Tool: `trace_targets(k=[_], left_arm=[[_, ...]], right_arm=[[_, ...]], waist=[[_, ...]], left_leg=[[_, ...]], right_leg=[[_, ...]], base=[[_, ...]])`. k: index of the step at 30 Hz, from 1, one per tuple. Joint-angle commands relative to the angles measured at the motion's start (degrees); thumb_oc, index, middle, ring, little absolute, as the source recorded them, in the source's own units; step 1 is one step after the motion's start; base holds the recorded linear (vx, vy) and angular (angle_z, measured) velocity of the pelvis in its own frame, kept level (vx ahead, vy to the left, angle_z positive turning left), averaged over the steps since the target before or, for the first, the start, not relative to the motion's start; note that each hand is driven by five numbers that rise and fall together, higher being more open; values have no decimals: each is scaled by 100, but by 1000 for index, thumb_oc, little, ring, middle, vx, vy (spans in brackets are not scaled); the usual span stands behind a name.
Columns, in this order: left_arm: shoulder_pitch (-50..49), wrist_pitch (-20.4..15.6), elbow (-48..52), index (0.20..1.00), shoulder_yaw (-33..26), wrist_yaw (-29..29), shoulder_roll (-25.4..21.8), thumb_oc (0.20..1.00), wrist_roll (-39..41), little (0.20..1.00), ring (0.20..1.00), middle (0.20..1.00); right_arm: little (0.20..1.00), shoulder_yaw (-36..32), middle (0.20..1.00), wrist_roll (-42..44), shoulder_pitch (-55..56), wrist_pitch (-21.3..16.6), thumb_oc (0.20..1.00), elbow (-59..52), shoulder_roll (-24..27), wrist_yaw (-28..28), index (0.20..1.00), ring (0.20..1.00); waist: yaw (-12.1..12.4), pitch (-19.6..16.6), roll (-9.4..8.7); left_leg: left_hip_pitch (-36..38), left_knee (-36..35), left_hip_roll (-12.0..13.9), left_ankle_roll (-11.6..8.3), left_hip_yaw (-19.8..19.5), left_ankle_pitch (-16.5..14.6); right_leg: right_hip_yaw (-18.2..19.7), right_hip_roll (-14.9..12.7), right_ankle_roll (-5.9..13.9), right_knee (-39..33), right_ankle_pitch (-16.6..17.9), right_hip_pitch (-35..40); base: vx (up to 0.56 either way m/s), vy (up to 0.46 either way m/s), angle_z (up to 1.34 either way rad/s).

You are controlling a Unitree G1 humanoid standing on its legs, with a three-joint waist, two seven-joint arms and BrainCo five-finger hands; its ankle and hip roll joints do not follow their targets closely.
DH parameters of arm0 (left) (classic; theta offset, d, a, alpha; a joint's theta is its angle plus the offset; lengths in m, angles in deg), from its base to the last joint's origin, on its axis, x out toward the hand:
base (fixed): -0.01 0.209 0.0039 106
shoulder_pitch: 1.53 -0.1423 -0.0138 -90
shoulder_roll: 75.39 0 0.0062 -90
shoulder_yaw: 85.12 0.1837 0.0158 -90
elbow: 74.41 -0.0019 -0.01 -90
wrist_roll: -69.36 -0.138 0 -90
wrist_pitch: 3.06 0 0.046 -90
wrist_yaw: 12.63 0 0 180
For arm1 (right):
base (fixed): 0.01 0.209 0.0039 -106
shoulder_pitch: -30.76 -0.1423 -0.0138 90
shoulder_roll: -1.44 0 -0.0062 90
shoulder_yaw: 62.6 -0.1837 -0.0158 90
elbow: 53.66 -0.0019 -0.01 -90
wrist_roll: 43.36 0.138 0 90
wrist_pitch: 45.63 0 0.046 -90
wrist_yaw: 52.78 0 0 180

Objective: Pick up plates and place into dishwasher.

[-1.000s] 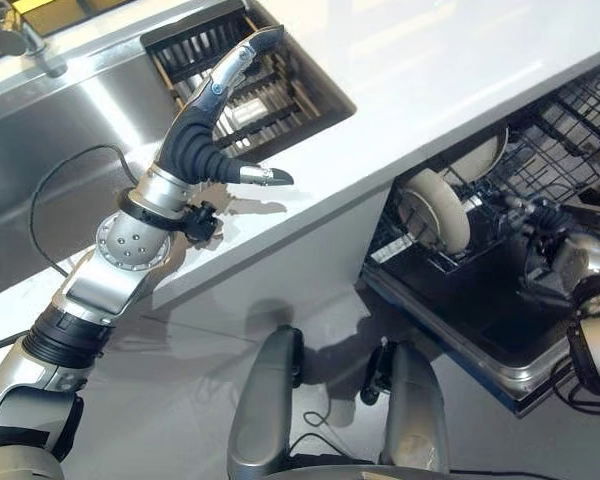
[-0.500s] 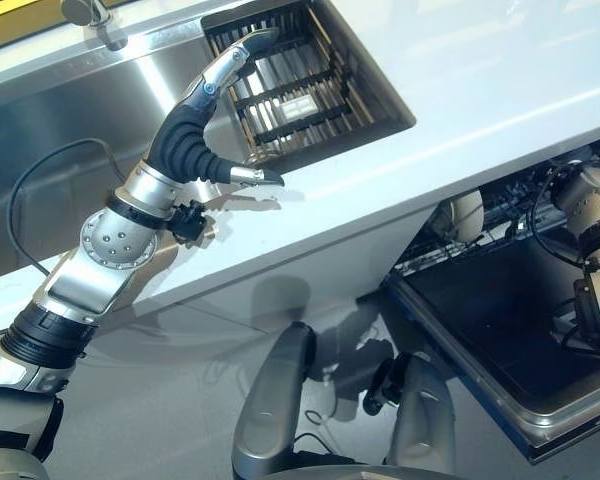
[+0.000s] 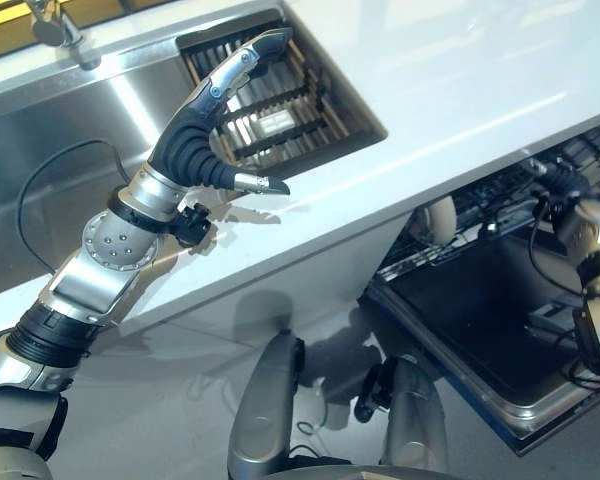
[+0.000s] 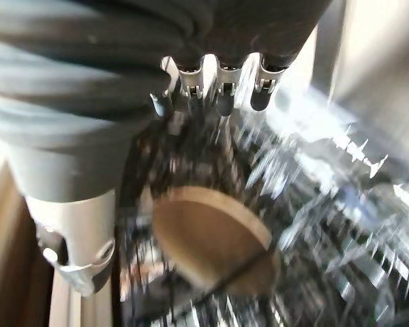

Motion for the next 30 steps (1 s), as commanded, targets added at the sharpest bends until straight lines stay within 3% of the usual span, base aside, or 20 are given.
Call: trace_targets(k=[1, 9, 13, 16, 18, 25, 28, 30], left_arm=[[-274, -41, 439, 1000, -146, -241, 319, 1000, 3, 1000, 1000, 1000], [-402, 84, 554, 1000, -142, -590, 523, 1000, -470, 1000, 1000, 1000], [-555, 51, 487, 1000, -271, -569, 672, 1000, -552, 1000, 1000, 1000], [-661, 39, 520, 1000, -282, -557, 733, 1000, -580, 1000, 1000, 1000], [-678, 38, 574, 1000, -271, -564, 735, 1000, -589, 1000, 1000, 1000], [-322, 12, 592, 1000, 18, -371, 708, 1000, -400, 1000, 1000, 1000], [-229, 2, 616, 1000, 112, -259, 788, 1000, -331, 1000, 1000, 1000], [-227, -46, 578, 1000, 102, -161, 818, 1000, -271, 1000, 1000, 1000]], right_arm=[[1000, -281, 1000, -141, 922, -623, 1000, -641, 248, 271, 1000, 1000], [1000, -1250, 1000, -753, 3065, -1457, 1000, -2082, -357, 1603, 1000, 1000], [1000, -1599, 1000, -1184, 3569, -1812, 1000, -2172, -718, 2414, 1000, 1000], [1000, -1744, 1000, -1022, 3721, -1848, 1000, -1892, -996, 2530, 1000, 1000], [1000, -1752, 1000, -503, 3670, -1765, 1000, -1619, -1143, 2268, 1000, 1000], [1000, -1630, 1000, 1668, 2946, -1173, 1000, 82, -1486, 350, 1000, 1000], [1000, -1414, 1000, 2731, 2608, -625, 1000, 361, -1694, -921, 1000, 1000], [1000, -1287, 1000, 3153, 2468, -487, 1000, 367, -1817, -1576, 1000, 1000]], waist=[[-381, -28, -15], [-1003, -45, -188], [-1190, -107, -157], [-1212, -139, -99], [-1175, -134, -52], [-823, -66, 175], [-645, -54, 296], [-566, -60, 350]], left_leg=[[303, 94, 68, 413, 323, -580], [659, -134, 163, 479, 646, -645], [862, -454, 129, 483, 774, -529], [968, -636, 71, 488, 822, -478], [976, -673, 30, 491, 820, -460], [767, -381, -96, 501, 563, -532], [745, -255, -163, 489, 455, -594], [741, -232, -195, 479, 411, -586]], right_leg=[[249, 417, -274, -406, 431, 127], [585, 704, -162, -727, 570, 282], [691, 801, -106, -1016, 703, 411], [718, 832, -58, -1224, 778, 512], [702, 837, -59, -1312, 804, 552], [520, 666, -179, -1015, 660, 508], [443, 569, -223, -788, 523, 510], [406, 512, -233, -696, 486, 502]], base=[[-36, 111, -28], [-19, 93, -23], [17, 53, -20], [26, 25, -21], [3, 2, -3], [-8, -33, 5], [17, -41, 16], [11, -26, 16]])
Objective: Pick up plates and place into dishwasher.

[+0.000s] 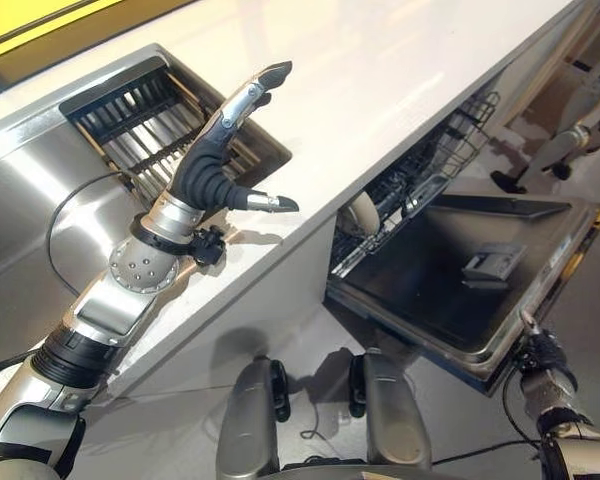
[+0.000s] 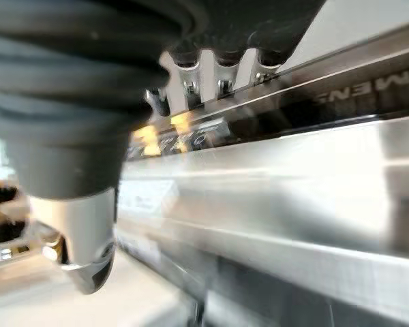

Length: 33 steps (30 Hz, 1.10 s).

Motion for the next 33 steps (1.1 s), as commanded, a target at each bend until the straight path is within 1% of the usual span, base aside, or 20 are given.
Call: trace_targets(k=[1, 3, 4, 7, 8, 9, 10, 14, 17, 19, 20, 24, 29, 31, 33], left_arm=[[200, -324, 300, 1000, 75, 161, 336, 1000, 262, 1000, 1000, 1000], [118, -442, 229, 1000, 28, 263, 370, 1000, 275, 1000, 1000, 1000], [48, -539, 178, 1000, -16, 340, 392, 1000, 280, 1000, 1000, 1000], [-111, -806, 20, 1000, -146, 502, 399, 1000, 199, 1000, 1000, 1000], [-173, -954, -55, 1000, -189, 439, 387, 1000, -146, 1000, 1000, 1000], [-202, -1078, -107, 1000, -202, 324, 332, 1000, -471, 1000, 1000, 1000], [-208, -1086, -130, 1000, -202, 329, 284, 1000, -543, 1000, 1000, 1000], [-152, -915, -104, 1000, -257, 554, 127, 1000, -381, 1000, 1000, 1000], [-88, -824, -82, 1000, -209, 580, 31, 1000, -306, 1000, 1000, 1000], [-43, -824, -108, 1000, -183, 662, 2, 1000, -228, 1000, 1000, 1000], [-31, -835, -121, 1000, -188, 720, 0, 1000, -206, 1000, 1000, 1000], [19, -849, -119, 1000, -160, 949, -84, 1000, -78, 1000, 1000, 1000], [100, -953, -79, 1000, -83, 1168, -201, 1000, 105, 1000, 1000, 1000], [135, -951, -34, 1000, -55, 1256, -227, 1000, 338, 1000, 1000, 1000], [120, -740, 35, 1000, -56, 1590, -169, 1000, 959, 1000, 1000, 1000]], right_arm=[[1000, 414, 1000, 1111, -599, 508, 1000, -478, -403, -2031, 1000, 1000], [1000, 587, 1000, 1456, -748, 708, 1000, -721, -558, -2588, 1000, 1000], [1000, 688, 1000, 1652, -843, 801, 1000, -943, -634, -2983, 1000, 1000], [1000, 1003, 1000, 1990, -1022, 944, 1000, -1784, -833, -3527, 1000, 1000], [1000, 1108, 1000, 2083, -1053, 907, 1000, -2130, -889, -3658, 1000, 1000], [1000, 1235, 1000, 2173, -1141, 898, 1000, -2591, -951, -3587, 1000, 1000], [1000, 1302, 1000, 2220, -1189, 886, 1000, -2829, -974, -3627, 1000, 1000], [1000, 1325, 1000, 2237, -1409, 900, 1000, -3689, -946, -3548, 1000, 1000], [1000, 1279, 1000, 2139, -1655, 914, 1000, -4032, -874, -3331, 1000, 1000], [1000, 1269, 1000, 2057, -1801, 876, 1000, -4141, -797, -3118, 1000, 1000], [1000, 1240, 1000, 2065, -1867, 886, 1000, -4138, -744, -3057, 1000, 1000], [1000, 1112, 1000, 2271, -1928, 786, 1000, -4051, -596, -2877, 1000, 1000], [1000, 1009, 1000, 2354, -1767, 764, 1000, -3659, -541, -2747, 1000, 1000], [1000, 1000, 1000, 2325, -1654, 743, 1000, -3437, -570, -2645, 1000, 1000], [1000, 1014, 1000, 2207, -1487, 621, 1000, -3212, -649, -2519, 1000, 1000]], waist=[[229, -138, 435], [277, -144, 467], [308, -147, 491], [347, -157, 524], [355, -173, 528], [364, -192, 524], [367, -203, 517], [409, -260, 488], [455, -312, 462], [494, -330, 437], [510, -352, 418], [567, -412, 359], [587, -517, 321], [596, -589, 304], [606, -669, 277]], left_leg=[[191, 264, -284, 432, 57, -577], [199, 269, -293, 409, 33, -560], [207, 261, -292, 388, 19, -541], [242, 212, -279, 340, -6, -480], [262, 177, -267, 318, -16, -452], [286, 157, -247, 296, -21, -431], [299, 139, -244, 284, -32, -412], [311, 112, -247, 249, -85, -370], [316, 94, -254, 227, -137, -315], [314, 171, -249, 206, -180, -368], [298, 136, -251, 202, -196, -312], [295, 178, -232, 186, -258, -328], [375, 14, -225, 165, -301, -258], [468, -175, -197, 137, -326, -174], [609, -465, -177, 104, -355, -56]], right_leg=[[-199, 52, -360, -15, 134, 208], [-230, 9, -360, 25, 118, 220], [-252, -17, -358, 38, 114, 233], [-295, -72, -346, 33, 121, 279], [-310, -83, -334, 14, 131, 304], [-326, -94, -321, -19, 147, 346], [-330, -99, -312, -42, 159, 370], [-398, -119, -293, -120, 184, 469], [-445, -115, -302, -193, 234, 547], [-469, -115, -295, -141, 183, 581], [-490, -113, -309, -180, 228, 584], [-555, -106, -323, -182, 202, 666], [-601, -66, -311, -342, 240, 797], [-618, -37, -299, -522, 292, 911], [-618, 12, -276, -807, 371, 1074]], base=[[10, -24, 6], [6, -13, 2], [0, 0, 0], [12, -19, -11], [31, -34, -25], [33, -38, -33], [30, -42, -38], [26, -54, -23], [24, -64, -23], [24, -62, 0], [13, -54, 49], [21, -64, 41], [21, -45, 51], [42, -41, 38], [54, -36, 38]])
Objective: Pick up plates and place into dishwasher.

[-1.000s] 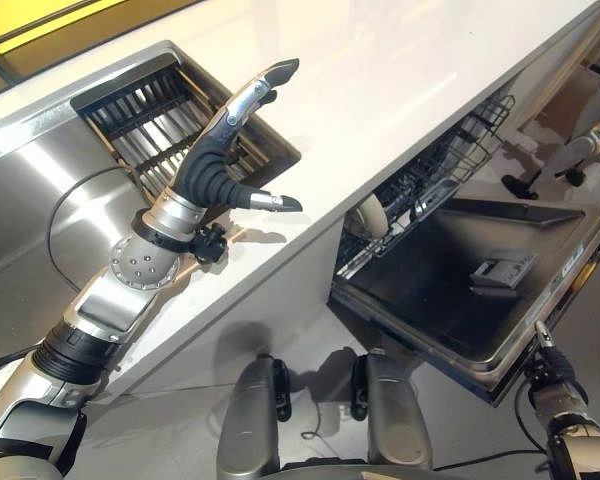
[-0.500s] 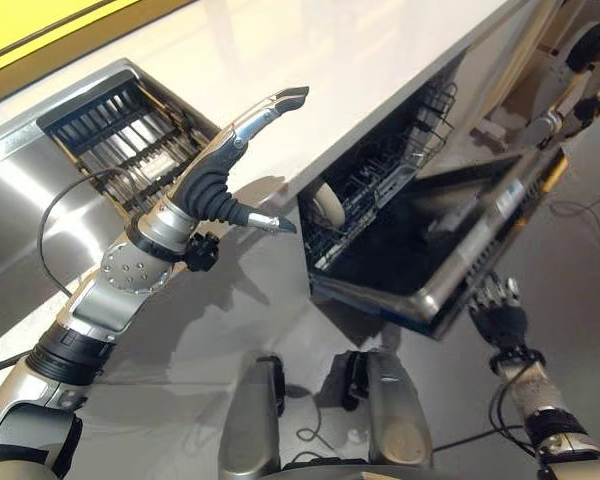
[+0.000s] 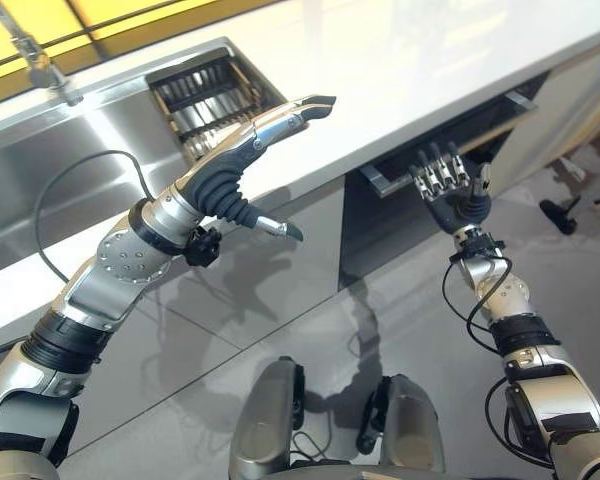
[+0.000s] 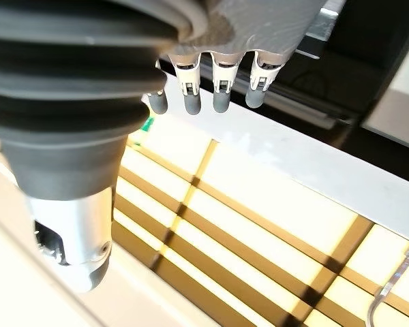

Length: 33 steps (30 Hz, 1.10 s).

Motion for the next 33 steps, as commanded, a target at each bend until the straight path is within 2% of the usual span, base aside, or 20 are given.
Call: trace_targets(k=[1, 3, 5, 11, 13, 15, 16, 20, 23, 25, 29, 31, 32, 33], left_arm=[[-171, 185, 333, 1000, -34, 538, 264, 1000, 1482, 1000, 1000, 1000], [-409, 798, 370, 1000, -10, 1186, 706, 1000, 2711, 1000, 1000, 1000], [-715, 1348, 373, 1000, 89, 1566, 1216, 1000, 3462, 1000, 1000, 1000], [-1446, 3176, -49, 1000, 570, 3092, 2831, 1000, 6512, 1000, 1000, 1000], [-1613, 3940, -269, 1000, 600, 3373, 3231, 1000, 7517, 1000, 1000, 1000], [-1734, 4497, -540, 1000, 685, 3415, 3534, 1000, 8089, 1000, 1000, 1000], [-1818, 4643, -653, 1000, 738, 3361, 3638, 1000, 8194, 1000, 1000, 1000], [-2134, 4732, -1157, 1000, 819, 3497, 3757, 1000, 7811, 1000, 1000, 1000], [-2553, 4885, -1707, 1000, 779, 4555, 3663, 1000, 6459, 1000, 1000, 1000], [-2781, 4624, -2196, 1000, 763, 5142, 3484, 1000, 5532, 1000, 1000, 1000], [-3220, 4343, -3799, 1000, 362, 5530, 3446, 1000, 4228, 1000, 1000, 1000], [-3396, 3993, -4646, 1000, 147, 5244, 3440, 1000, 3241, 1000, 1000, 1000], [-3443, 3997, -4891, 1000, 109, 5099, 3430, 1000, 3076, 1000, 1000, 1000], [-3522, 3768, -5341, 1000, -22, 4762, 3450, 1000, 2952, 1000, 1000, 1000]], right_arm=[[1000, -77, 1000, -38, 178, -299, 1000, 31, -95, 129, 1000, 1000], [1000, -44, 1000, -213, 420, -471, 1000, 333, -293, 330, 1000, 1000], [1000, -47, 1000, -276, 598, -520, 1000, 549, -455, 385, 1000, 1000], [1000, -14, 1000, -432, 736, -401, 1000, 1279, -759, 275, 1000, 1000], [1000, -78, 1000, -540, 646, -258, 1000, 1520, -766, 246, 1000, 1000], [1000, -120, 1000, -584, 491, -134, 1000, 1748, -758, 347, 1000, 1000], [1000, -132, 1000, -611, 461, -89, 1000, 1798, -762, 411, 1000, 1000], [1000, -171, 1000, -795, 621, 117, 1000, 1812, -733, 424, 1000, 1000], [1000, -183, 1000, -1083, 1056, 297, 1000, 1660, -745, 315, 1000, 1000], [1000, -118, 1000, -1264, 1343, 497, 1000, 1615, -771, 145, 1000, 1000], [1000, 36, 1000, -1811, 2004, 724, 1000, 1509, -982, 27, 1000, 1000], [1000, 144, 1000, -2333, 2320, 756, 1000, 1423, -1190, 417, 1000, 1000], [1000, 191, 1000, -2544, 2411, 840, 1000, 1388, -1246, 610, 1000, 1000], [1000, 277, 1000, -2890, 2578, 910, 1000, 1334, -1314, 877, 1000, 1000]], waist=[[110, -342, 88], [124, -474, 59], [133, -657, 8], [136, -1165, -123], [139, -1284, -151], [143, -1404, -192], [147, -1458, -211], [146, -1595, -261], [143, -1662, -267], [114, -1694, -242], [39, -1765, -197], [-7, -1784, -198], [-27, -1786, -196], [-71, -1782, -188]], left_leg=[[419, -287, 71, 186, -8, -246], [707, -830, 94, 133, 20, -25], [1003, -1415, 106, 78, 44, 205], [1751, -2884, 121, -75, 32, 842], [1897, -3165, 122, -120, 43, 948], [2035, -3450, 144, -153, 76, 1020], [2104, -3567, 155, -166, 89, 1047], [2244, -3853, 173, -188, 117, 1103], [2312, -4072, 156, -183, 111, 1163], [2345, -4222, 154, -171, 106, 1228], [2437, -4455, 130, -130, 106, 1322], [2433, -4481, 123, -122, 122, 1336], [2427, -4489, 122, -118, 130, 1348], [2422, -4502, 115, -109, 159, 1358]], right_leg=[[254, 408, -89, -1093, 1031, 448], [255, 517, -44, -1569, 1159, 700], [277, 639, 8, -2199, 1327, 968], [342, 912, 139, -3762, 1894, 1681], [353, 965, 157, -4044, 2010, 1818], [370, 1000, 195, -4331, 2128, 1923], [368, 1010, 206, -4419, 2163, 1971], [381, 1029, 246, -4703, 2283, 2066], [396, 1045, 281, -4942, 2404, 2103], [443, 1064, 299, -5031, 2459, 2100], [494, 1091, 339, -5110, 2493, 2095], [494, 1091, 365, -5122, 2503, 2075], [495, 1089, 375, -5121, 2507, 2064], [509, 1088, 394, -5117, 2510, 2044]], base=[[58, -27, 17], [93, -36, -10], [108, -42, -21], [71, -25, -4], [37, 4, -1], [64, 6, 2], [88, 6, 4], [70, 13, 3], [61, 30, 0], [61, 58, 1], [77, 69, 1], [78, 61, -2], [55, 68, -4], [47, 79, -11]])
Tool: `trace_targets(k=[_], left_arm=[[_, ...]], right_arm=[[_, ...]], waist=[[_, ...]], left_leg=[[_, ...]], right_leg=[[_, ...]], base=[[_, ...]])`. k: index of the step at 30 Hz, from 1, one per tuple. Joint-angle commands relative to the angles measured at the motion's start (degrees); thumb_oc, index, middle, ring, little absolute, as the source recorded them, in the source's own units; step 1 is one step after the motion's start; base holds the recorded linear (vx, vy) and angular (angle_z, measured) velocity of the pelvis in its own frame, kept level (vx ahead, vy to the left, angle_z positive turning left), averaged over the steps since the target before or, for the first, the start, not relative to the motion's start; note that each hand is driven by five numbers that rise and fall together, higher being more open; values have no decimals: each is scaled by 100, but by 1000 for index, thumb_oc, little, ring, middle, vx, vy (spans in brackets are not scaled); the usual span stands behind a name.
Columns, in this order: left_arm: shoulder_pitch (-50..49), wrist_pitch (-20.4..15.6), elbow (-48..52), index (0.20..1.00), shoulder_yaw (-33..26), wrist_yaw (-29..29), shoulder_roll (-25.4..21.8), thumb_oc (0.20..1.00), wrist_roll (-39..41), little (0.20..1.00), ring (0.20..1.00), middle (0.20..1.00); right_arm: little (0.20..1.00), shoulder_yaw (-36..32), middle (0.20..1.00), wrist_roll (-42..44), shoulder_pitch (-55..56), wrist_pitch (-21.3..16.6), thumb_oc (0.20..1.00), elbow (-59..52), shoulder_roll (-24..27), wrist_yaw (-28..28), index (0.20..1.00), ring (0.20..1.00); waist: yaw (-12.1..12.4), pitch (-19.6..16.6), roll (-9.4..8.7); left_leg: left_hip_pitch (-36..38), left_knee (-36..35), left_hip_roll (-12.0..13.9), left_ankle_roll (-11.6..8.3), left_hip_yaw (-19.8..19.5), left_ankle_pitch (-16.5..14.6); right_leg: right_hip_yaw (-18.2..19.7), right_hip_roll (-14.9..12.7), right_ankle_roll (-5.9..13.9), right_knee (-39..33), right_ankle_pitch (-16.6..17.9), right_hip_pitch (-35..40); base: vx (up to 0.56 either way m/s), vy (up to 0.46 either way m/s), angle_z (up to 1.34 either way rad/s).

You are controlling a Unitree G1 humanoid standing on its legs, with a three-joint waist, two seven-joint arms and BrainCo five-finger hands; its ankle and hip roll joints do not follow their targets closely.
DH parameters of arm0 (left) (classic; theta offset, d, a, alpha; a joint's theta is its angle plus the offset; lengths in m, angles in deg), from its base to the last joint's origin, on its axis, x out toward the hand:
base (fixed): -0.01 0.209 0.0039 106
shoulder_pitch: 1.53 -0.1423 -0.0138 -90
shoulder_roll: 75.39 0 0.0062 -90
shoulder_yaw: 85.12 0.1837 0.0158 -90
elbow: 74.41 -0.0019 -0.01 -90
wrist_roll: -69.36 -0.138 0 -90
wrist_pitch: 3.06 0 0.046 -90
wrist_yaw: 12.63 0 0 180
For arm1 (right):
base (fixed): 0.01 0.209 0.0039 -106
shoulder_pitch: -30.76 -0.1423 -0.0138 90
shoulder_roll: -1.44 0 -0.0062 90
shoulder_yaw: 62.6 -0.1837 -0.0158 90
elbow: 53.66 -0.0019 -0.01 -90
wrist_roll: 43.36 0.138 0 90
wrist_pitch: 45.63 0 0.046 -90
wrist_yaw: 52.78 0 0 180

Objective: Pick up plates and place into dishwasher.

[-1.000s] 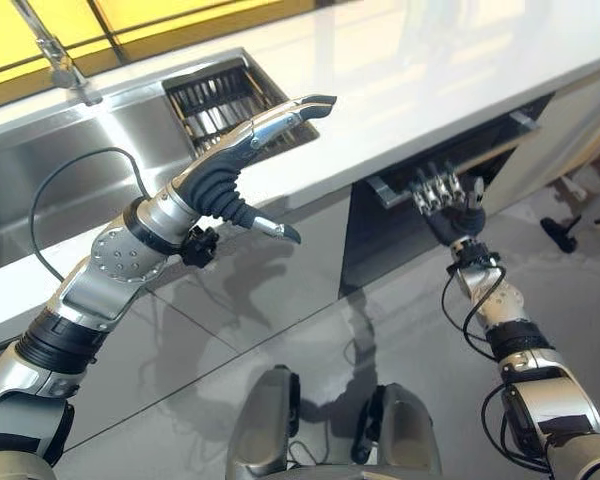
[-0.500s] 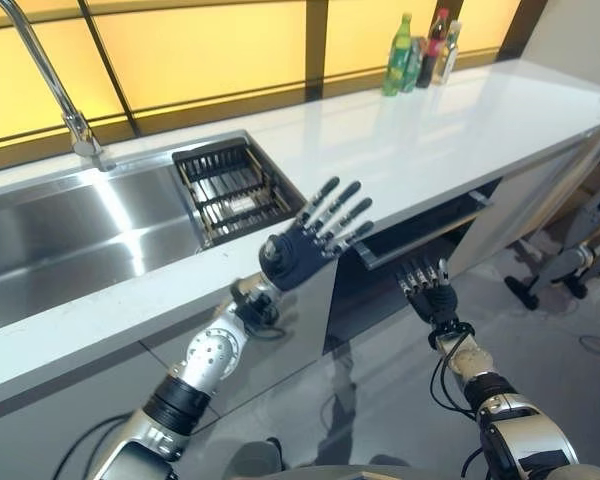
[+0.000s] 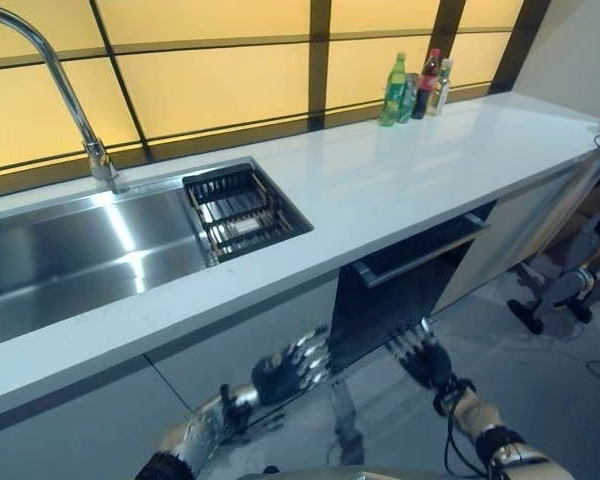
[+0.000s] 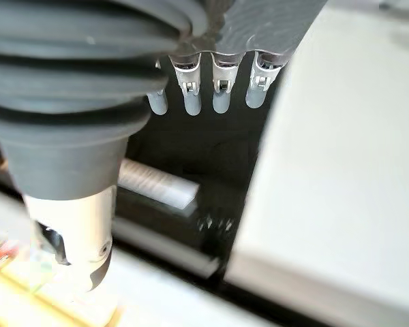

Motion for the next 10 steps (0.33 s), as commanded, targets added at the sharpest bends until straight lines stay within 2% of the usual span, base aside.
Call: trace_targets(k=[1, 2, 3, 4, 5, 6, 7, 8, 9, 10], left_arm=[[41, -739, -571, 1000, -196, -671, 226, 1000, -949, 1000, 1000, 1000], [73, -902, -908, 1000, -283, -969, 224, 1000, -1110, 1000, 1000, 1000], [123, -954, -1333, 1000, -366, -1590, 262, 1000, -1145, 1000, 1000, 1000], [180, -1150, -1635, 1000, -466, -2179, 300, 1000, -1282, 1000, 1000, 1000], [291, -1441, -1972, 1000, -585, -2995, 314, 1000, -1643, 1000, 1000, 1000], [414, -1586, -2311, 1000, -653, -3565, 336, 1000, -1941, 1000, 1000, 1000], [515, -1603, -2557, 1000, -716, -3936, 370, 1000, -2094, 1000, 1000, 1000], [583, -1559, -2693, 1000, -758, -4264, 407, 1000, -2279, 1000, 1000, 1000], [668, -1492, -2846, 1000, -778, -4783, 457, 1000, -2700, 1000, 1000, 1000], [724, -1560, -2987, 1000, -730, -5189, 498, 1000, -3026, 1000, 1000, 1000]], right_arm=[[1000, 201, 1000, -1027, 51, 256, 1000, -497, -147, 557, 1000, 1000], [1000, 280, 1000, -1245, 135, 356, 1000, -513, -191, 589, 1000, 1000], [1000, 428, 1000, -1623, 256, 455, 1000, -532, -266, 661, 1000, 1000], [1000, 565, 1000, -2017, 338, 470, 1000, -563, -316, 679, 1000, 1000], [1000, 780, 1000, -2711, 410, 318, 1000, -549, -342, 609, 1000, 1000], [1000, 1039, 1000, -3500, 425, 40, 1000, -523, -355, 682, 1000, 1000], [1000, 1279, 1000, -4169, 411, -157, 1000, -474, -341, 792, 1000, 1000], [1000, 1440, 1000, -4488, 387, -240, 1000, -446, -325, 893, 1000, 1000], [1000, 1669, 1000, -5110, 325, -441, 1000, -377, -294, 1014, 1000, 1000], [1000, 1834, 1000, -5647, 248, -564, 1000, -283, -261, 1375, 1000, 1000]], waist=[[-58, 210, -2], [-87, 217, -1], [-137, 224, -7], [-173, 231, -17], [-209, 240, -31], [-230, 251, -48], [-238, 261, -62], [-236, 272, -69], [-211, 288, -84], [-180, 294, -101]], left_leg=[[158, 87, -15, 41, 31, -599], [161, 78, -20, 48, 49, -593], [153, 74, -26, 47, 77, -576], [154, 68, -34, 49, 92, -571], [154, 68, -49, 56, 102, -571], [128, 80, -63, 52, 97, -557], [112, 91, -73, 48, 90, -552], [106, 98, -81, 50, 77, -556], [102, 106, -99, 56, 50, -568], [103, 113, -113, 55, 17, -581]], right_leg=[[304, -116, 263, 114, 105, -323], [305, -116, 271, 115, 103, -325], [308, -118, 280, 126, 101, -340], [313, -119, 287, 126, 97, -344], [316, -125, 295, 134, 80, -349], [302, -140, 301, 155, 63, -368], [280, -159, 305, 167, 49, -375], [257, -173, 308, 169, 38, -370], [219, -191, 307, 174, 17, -359], [182, -209, 308, 178, -4, -338]], base=[[46, 84, -17], [47, 82, -15], [44, 72, -9], [37, 74, -5], [16, 64, -10], [1, 63, -11], [-5, 54, -8], [0, 53, -5], [13, 49, -2], [18, 51, -3]])
